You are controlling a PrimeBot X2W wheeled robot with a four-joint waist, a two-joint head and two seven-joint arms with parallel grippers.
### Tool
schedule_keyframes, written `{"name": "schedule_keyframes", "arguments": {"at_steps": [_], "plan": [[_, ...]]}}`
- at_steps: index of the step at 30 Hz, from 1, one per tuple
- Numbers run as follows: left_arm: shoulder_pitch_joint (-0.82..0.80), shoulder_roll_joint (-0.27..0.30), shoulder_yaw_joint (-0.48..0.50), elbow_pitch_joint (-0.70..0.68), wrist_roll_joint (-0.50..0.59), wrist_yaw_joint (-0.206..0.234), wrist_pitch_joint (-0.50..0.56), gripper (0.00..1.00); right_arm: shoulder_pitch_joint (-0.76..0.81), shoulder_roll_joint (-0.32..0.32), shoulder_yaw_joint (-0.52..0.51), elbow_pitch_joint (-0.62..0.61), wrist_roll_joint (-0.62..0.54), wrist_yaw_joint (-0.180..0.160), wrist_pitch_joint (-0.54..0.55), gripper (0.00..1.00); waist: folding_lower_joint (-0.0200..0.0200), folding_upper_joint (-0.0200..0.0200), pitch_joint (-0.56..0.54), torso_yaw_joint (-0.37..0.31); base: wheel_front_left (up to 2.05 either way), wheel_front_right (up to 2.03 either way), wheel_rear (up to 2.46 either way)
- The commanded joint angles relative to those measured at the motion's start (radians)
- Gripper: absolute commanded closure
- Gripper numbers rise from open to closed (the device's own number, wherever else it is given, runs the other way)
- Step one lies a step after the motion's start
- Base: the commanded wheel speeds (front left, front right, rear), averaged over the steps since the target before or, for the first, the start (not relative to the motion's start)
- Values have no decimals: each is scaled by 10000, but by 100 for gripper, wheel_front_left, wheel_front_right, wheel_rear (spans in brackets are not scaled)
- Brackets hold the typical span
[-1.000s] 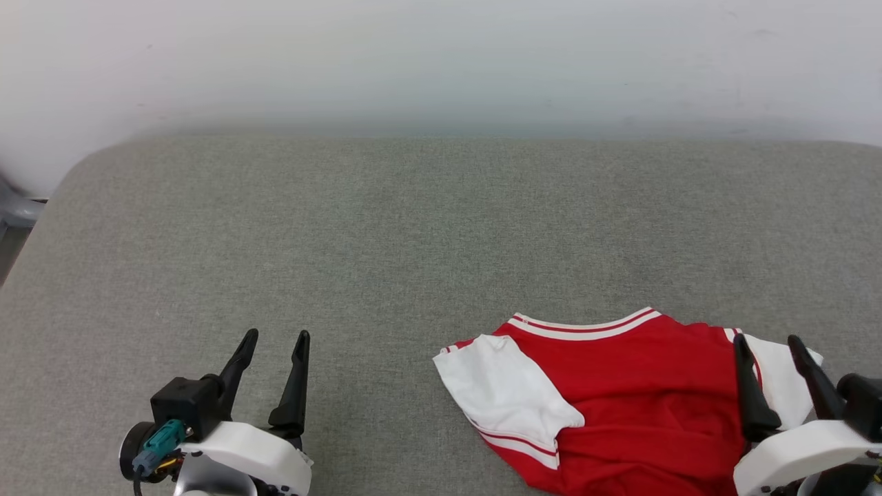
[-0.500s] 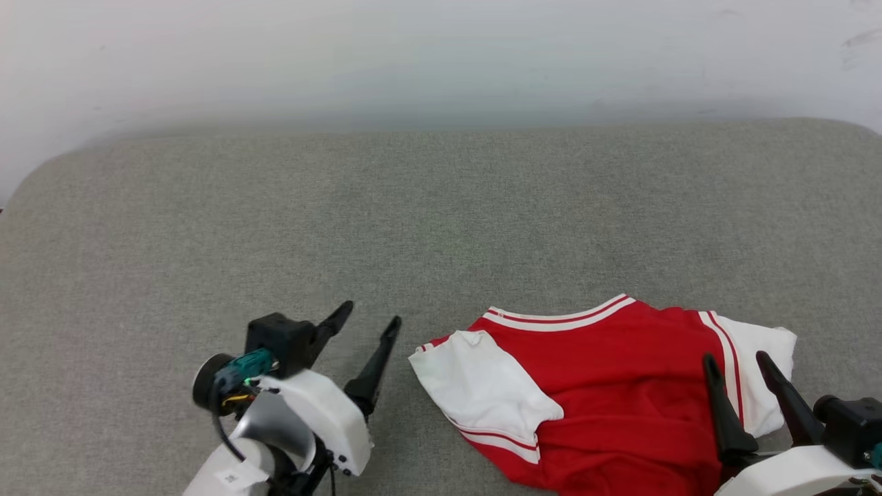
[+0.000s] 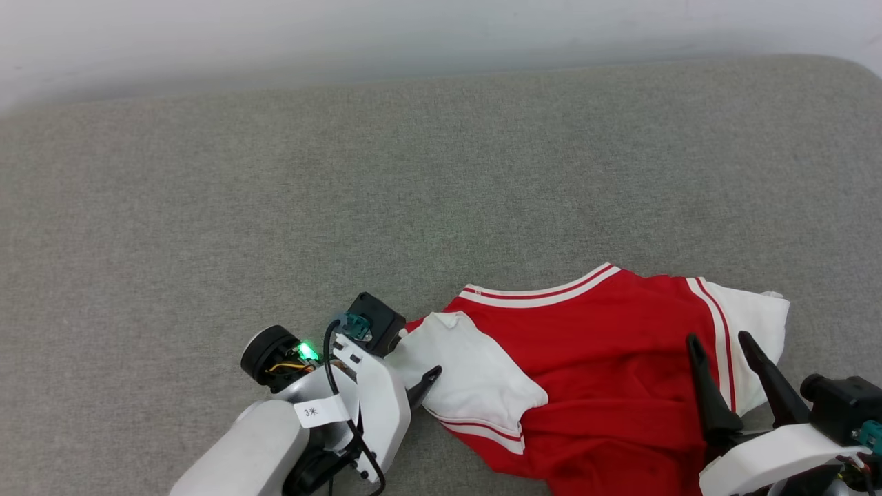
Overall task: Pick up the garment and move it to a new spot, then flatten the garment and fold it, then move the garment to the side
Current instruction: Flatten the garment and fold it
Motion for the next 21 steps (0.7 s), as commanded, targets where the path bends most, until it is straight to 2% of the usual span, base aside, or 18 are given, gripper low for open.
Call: {"name": "schedule_keyframes", "arguments": {"at_steps": [1,4,5,7,16,21], "plan": [[-209,148,-155,33,-97,-16,115,0,-225,15,43,39,36,-7,-96,0,-1,0,158,-94,0,0,0],[-482,506,-749,7,-405,-19,413,0,-321,13,62,251,101,-7,-176,0,-1,0,298,-155,0,0,0],[-596,615,-845,-39,-467,-20,340,50,-362,13,57,318,128,-7,-201,0,-1,0,333,-163,0,0,0],[-690,785,-1090,-82,-619,-21,210,100,-456,15,41,450,159,-7,-282,0,-1,0,375,-165,0,0,0],[-1108,1237,-1235,-381,-633,-9,-926,100,-492,13,-202,888,200,-7,-391,0,-1,0,109,182,0,0,0],[-877,1671,-891,-788,-380,254,-1684,100,-292,12,-422,900,155,-7,-281,0,-1,0,-175,485,0,0,0]]}}
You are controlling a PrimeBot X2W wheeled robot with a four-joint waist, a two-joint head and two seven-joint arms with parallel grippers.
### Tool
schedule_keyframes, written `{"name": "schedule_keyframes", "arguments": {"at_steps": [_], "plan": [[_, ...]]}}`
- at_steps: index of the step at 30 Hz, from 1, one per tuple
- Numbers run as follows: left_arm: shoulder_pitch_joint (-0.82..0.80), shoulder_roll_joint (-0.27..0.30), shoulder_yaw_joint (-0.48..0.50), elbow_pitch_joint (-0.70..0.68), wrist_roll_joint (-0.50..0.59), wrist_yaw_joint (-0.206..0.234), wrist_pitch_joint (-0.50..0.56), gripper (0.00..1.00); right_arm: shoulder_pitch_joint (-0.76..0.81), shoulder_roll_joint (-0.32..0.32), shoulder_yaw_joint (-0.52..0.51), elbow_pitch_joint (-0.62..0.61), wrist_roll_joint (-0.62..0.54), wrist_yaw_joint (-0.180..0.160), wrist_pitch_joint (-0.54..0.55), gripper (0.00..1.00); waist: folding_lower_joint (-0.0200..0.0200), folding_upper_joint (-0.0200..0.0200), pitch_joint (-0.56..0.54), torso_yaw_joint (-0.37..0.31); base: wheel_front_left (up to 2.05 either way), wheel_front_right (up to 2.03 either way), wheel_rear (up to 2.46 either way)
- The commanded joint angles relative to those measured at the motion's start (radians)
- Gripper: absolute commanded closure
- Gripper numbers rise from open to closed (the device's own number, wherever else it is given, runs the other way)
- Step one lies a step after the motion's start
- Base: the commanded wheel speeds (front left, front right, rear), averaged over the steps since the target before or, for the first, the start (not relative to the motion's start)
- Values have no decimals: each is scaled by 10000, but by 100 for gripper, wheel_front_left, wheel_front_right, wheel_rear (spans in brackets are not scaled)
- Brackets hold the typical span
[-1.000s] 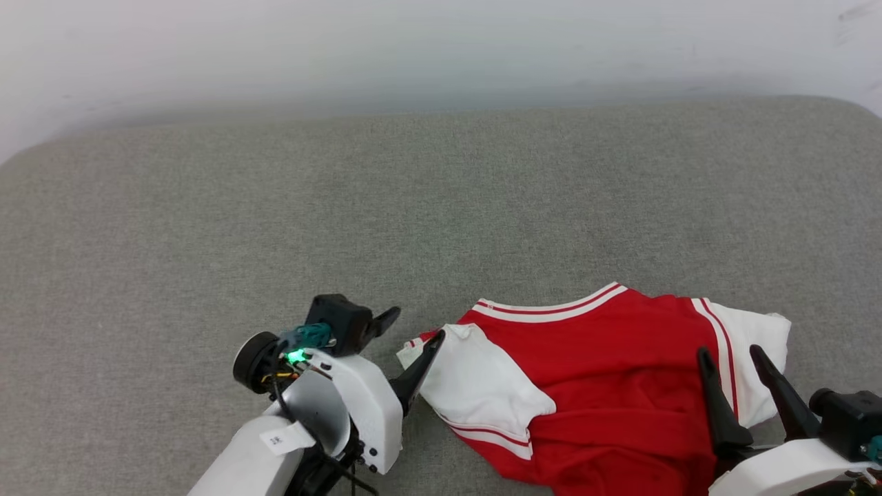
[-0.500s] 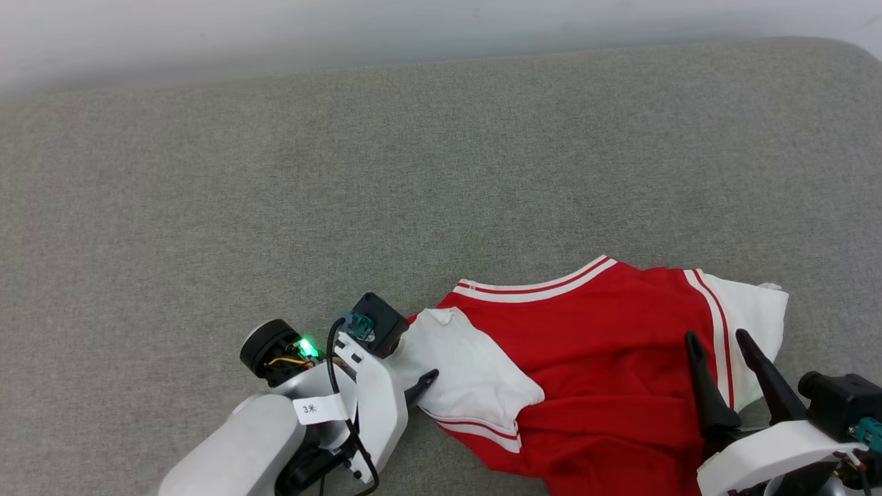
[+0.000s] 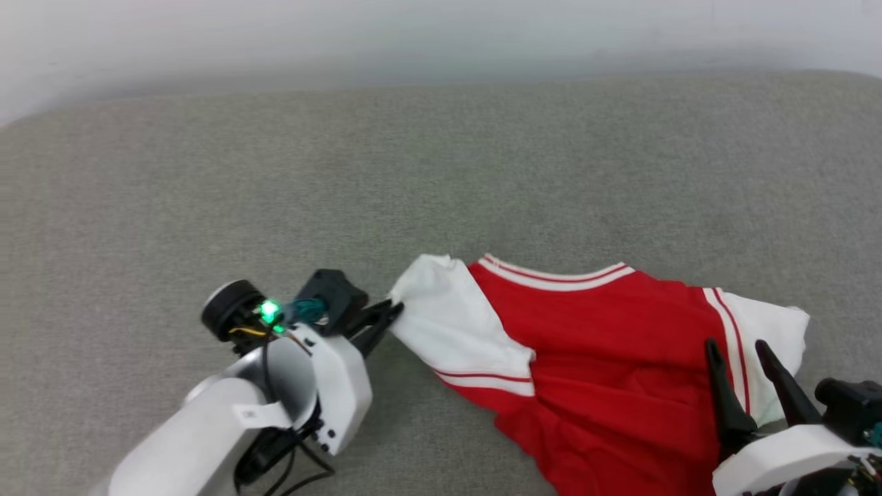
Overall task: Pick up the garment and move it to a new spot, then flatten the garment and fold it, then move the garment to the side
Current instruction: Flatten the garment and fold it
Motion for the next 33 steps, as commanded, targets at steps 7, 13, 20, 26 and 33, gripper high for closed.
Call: {"name": "schedule_keyframes", "arguments": {"at_steps": [7,13,20,26,33], "plan": [[1483,637,720,49,-331,810,-1203,100,283,12,-217,-155,-39,-5,258,0,-1,0,-287,540,0,0,0],[2800,143,1206,1201,-1313,1172,-2272,100,363,10,-296,-279,-82,-5,440,0,-1,0,-275,722,0,0,0],[3391,-589,1401,2726,-2069,964,-3040,100,296,10,-351,-516,-201,-5,627,0,-1,0,-246,850,0,0,0],[3370,-1070,1658,3252,-2230,1076,-3903,0,328,12,-396,-680,-254,-5,707,0,-1,0,-464,866,0,0,0],[3425,-1130,2070,2948,-2049,1642,-4745,0,507,12,-381,-712,-89,-5,716,0,-1,0,-863,785,0,0,0]]}}
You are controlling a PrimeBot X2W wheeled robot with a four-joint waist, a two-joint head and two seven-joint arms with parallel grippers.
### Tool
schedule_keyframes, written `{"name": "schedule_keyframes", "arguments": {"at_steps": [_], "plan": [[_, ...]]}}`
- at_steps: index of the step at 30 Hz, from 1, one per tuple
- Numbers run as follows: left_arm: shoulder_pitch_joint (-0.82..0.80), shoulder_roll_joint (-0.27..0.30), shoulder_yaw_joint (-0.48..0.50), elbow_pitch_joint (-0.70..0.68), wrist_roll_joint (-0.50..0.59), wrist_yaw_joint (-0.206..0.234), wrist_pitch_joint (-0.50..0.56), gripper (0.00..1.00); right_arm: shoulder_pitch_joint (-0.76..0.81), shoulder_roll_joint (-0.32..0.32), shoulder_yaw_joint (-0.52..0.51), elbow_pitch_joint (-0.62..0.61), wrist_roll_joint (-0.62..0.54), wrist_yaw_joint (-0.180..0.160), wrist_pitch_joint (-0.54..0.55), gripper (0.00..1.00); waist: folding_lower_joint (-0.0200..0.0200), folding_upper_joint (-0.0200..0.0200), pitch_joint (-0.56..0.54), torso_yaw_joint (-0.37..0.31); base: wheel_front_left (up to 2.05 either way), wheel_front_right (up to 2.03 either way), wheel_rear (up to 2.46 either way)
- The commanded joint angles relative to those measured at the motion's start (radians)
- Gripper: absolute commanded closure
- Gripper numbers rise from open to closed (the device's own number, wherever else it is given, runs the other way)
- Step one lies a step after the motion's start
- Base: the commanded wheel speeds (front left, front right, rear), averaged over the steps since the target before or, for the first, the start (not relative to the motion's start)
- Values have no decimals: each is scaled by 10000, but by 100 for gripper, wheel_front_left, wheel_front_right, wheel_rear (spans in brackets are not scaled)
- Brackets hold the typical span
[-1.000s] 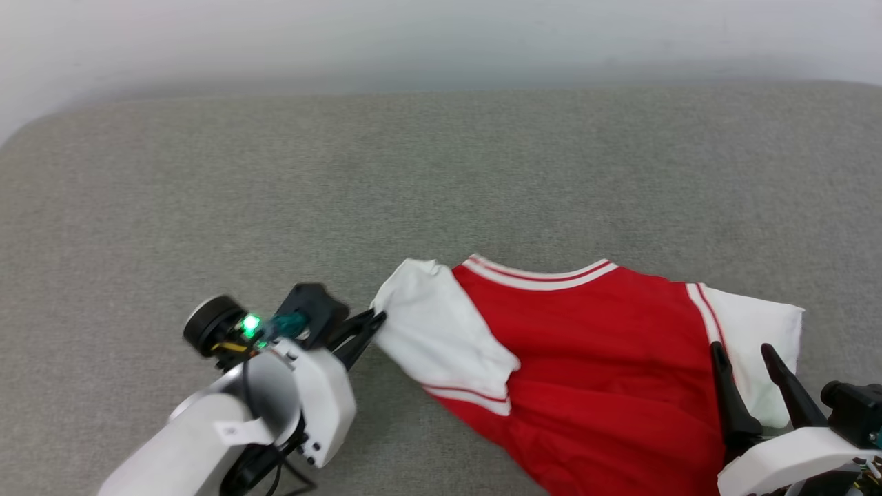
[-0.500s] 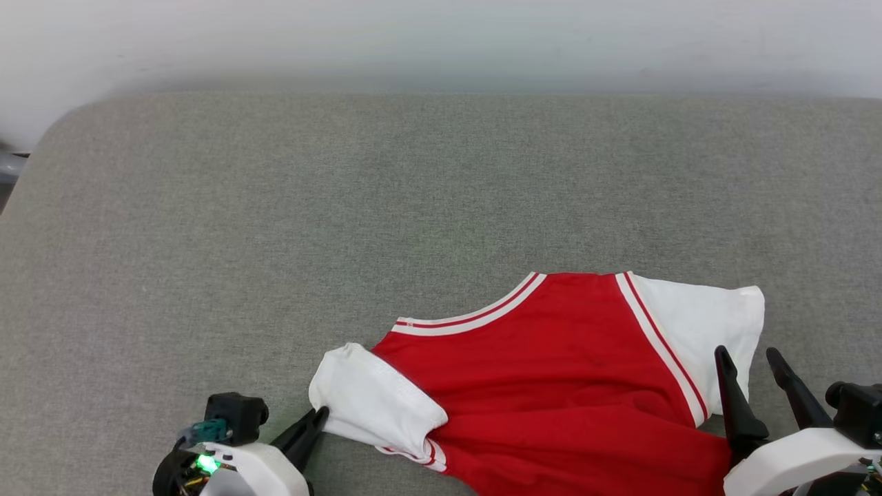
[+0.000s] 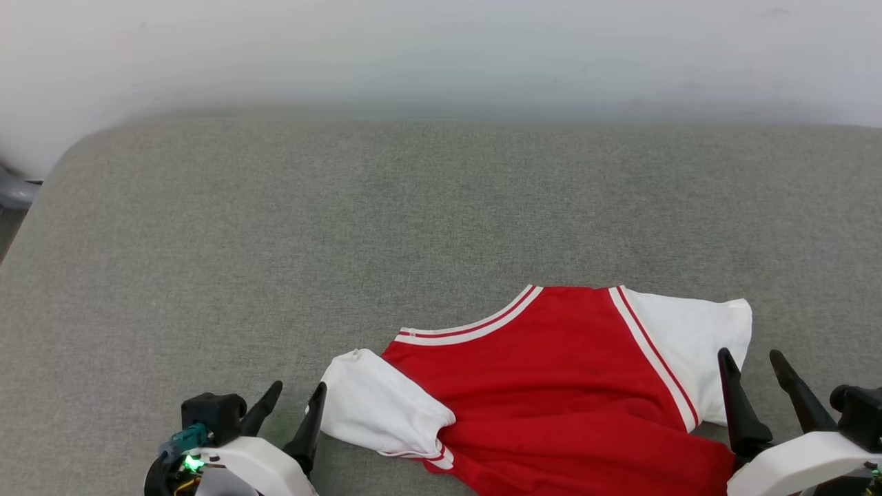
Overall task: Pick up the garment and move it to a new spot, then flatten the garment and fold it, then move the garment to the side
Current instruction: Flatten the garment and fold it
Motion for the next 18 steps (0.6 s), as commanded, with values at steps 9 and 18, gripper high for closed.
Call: {"name": "schedule_keyframes", "arguments": {"at_steps": [9,18], "plan": [[-615,867,-19,-841,-23,-184,1162,0,29,9,64,109,141,-7,-51,0,0,0,-69,-216,0,0,0],[-2061,1550,-870,-747,-344,-1020,4409,0,-244,9,240,279,200,-7,-79,0,0,0,520,-511,0,0,0]]}}
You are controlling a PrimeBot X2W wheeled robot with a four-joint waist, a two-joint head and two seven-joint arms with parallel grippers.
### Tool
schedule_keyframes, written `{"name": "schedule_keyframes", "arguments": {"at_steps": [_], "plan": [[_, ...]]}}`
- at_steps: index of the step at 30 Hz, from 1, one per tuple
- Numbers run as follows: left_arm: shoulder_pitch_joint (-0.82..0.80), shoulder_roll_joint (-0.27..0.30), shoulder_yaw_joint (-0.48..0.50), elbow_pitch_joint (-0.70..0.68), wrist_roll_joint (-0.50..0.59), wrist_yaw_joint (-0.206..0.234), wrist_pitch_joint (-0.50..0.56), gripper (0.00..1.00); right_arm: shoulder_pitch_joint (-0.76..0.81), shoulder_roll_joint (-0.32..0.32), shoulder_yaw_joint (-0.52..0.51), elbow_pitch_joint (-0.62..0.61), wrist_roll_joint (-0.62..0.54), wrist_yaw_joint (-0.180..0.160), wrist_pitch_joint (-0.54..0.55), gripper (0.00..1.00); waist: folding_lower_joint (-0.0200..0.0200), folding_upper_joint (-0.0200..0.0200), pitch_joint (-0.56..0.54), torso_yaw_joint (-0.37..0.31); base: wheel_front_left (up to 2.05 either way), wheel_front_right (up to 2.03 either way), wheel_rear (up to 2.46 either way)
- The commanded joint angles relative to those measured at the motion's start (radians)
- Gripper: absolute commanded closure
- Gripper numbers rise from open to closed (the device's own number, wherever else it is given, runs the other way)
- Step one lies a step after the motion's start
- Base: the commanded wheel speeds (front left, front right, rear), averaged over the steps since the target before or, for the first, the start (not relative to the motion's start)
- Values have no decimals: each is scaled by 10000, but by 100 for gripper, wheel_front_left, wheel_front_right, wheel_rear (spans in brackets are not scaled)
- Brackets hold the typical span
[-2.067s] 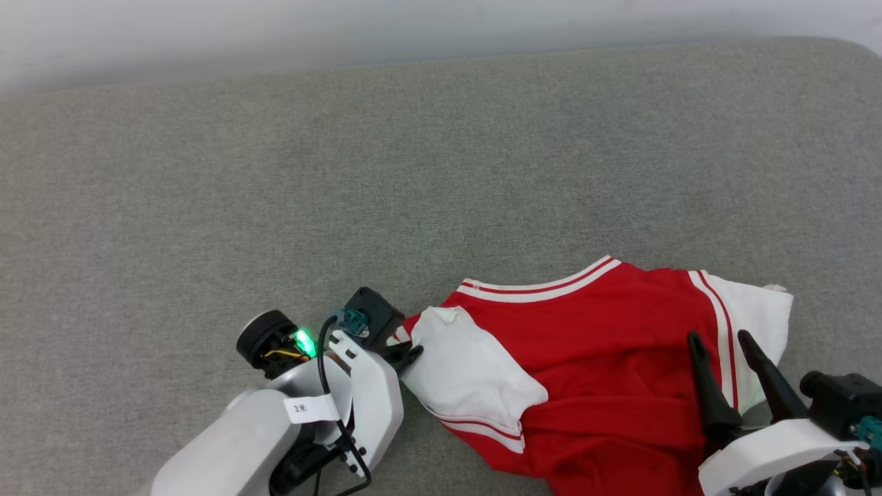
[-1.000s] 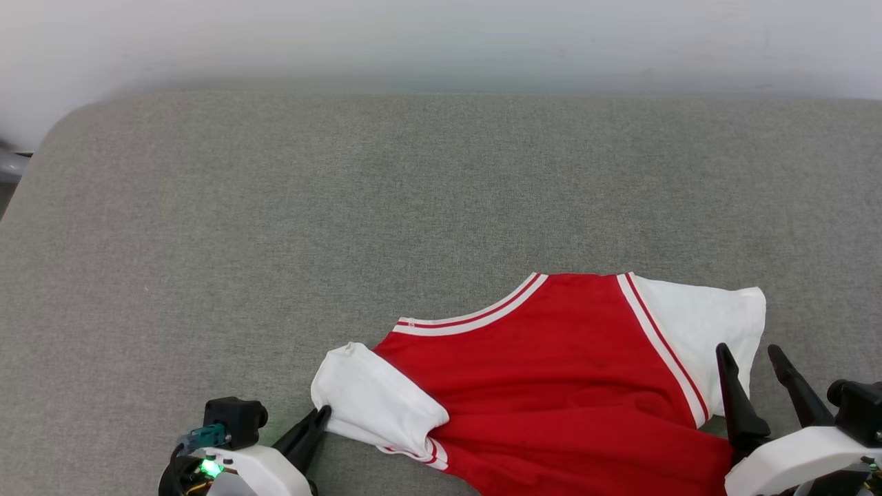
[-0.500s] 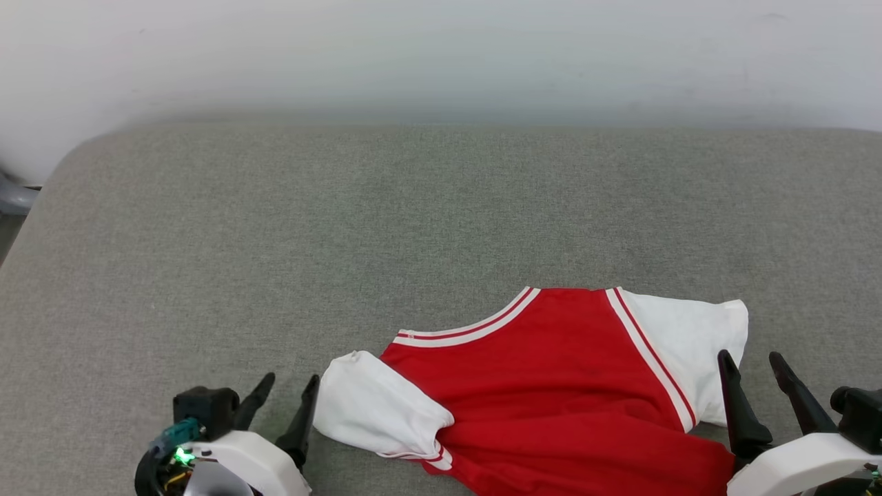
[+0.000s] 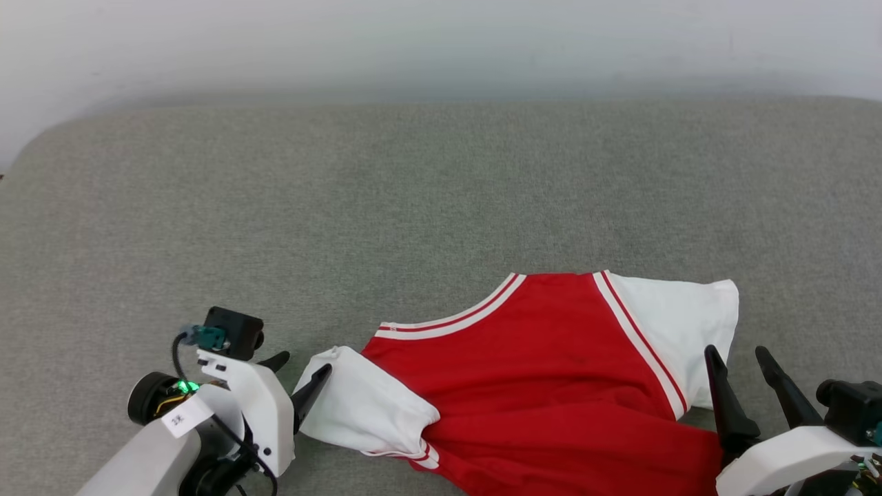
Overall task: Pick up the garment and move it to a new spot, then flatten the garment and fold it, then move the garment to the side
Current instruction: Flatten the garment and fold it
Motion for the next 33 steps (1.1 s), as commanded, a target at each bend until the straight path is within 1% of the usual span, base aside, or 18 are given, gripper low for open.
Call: {"name": "schedule_keyframes", "arguments": {"at_steps": [1,6,8,9,10,11,12,13,14,16,18,21,25,29,31,33], "plan": [[-363,77,-181,122,29,-140,432,0,-188,9,27,53,51,-7,-52,0,0,0,280,-144,0,0,0],[-985,107,-496,527,356,-325,801,0,-373,9,101,120,107,-7,-160,0,0,0,824,-315,0,0,0],[-1159,118,-762,771,453,-456,1103,0,-476,10,103,169,125,-7,-211,0,0,0,956,-355,0,0,0],[-1218,137,-949,881,519,-517,1305,6,-495,10,108,194,142,-7,-232,0,0,0,1005,-366,0,0,0],[-1235,130,-1179,978,566,-594,1527,38,-482,10,106,235,138,-7,-246,0,0,0,1045,-370,0,0,0],[-1247,133,-1392,1050,609,-644,1727,56,-479,10,107,279,148,-7,-256,0,0,0,1070,-372,0,0,0],[-1247,133,-1392,1050,609,-644,1727,56,-479,10,107,279,148,-7,-256,0,0,0,1070,-372,0,0,0],[-1264,192,-1654,1106,714,-694,1967,71,-495,9,110,312,161,-7,-271,0,0,0,1086,-372,0,0,0],[-1253,216,-1880,1120,698,-749,2187,100,-529,9,113,337,153,-7,-295,0,0,0,1097,-367,0,0,0],[-1259,315,-2301,1077,749,-813,2518,100,-584,10,135,414,182,-7,-311,0,0,0,1076,-352,0,0,0],[-1315,433,-2578,948,751,-823,2622,100,-632,9,122,508,206,-7,-318,0,0,0,1025,-318,0,0,0],[-1538,591,-2740,736,832,-845,2328,100,-622,10,92,634,252,-7,-322,0,0,0,913,-225,0,0,0],[-1919,816,-2214,632,963,-680,1262,100,-586,10,69,766,295,-5,-265,0,0,0,695,-98,0,0,0],[-1961,1281,-1777,426,1142,-384,481,100,-472,9,0,871,324,-5,-169,0,0,0,440,24,0,0,0],[-1870,1616,-1511,302,1102,-193,175,100,-405,7,-87,905,287,-7,-135,0,0,0,338,99,0,0,0],[-1706,1875,-1203,13,1020,130,-148,100,-327,9,-160,929,295,-5,-73,0,0,0,221,175,0,0,0]]}}
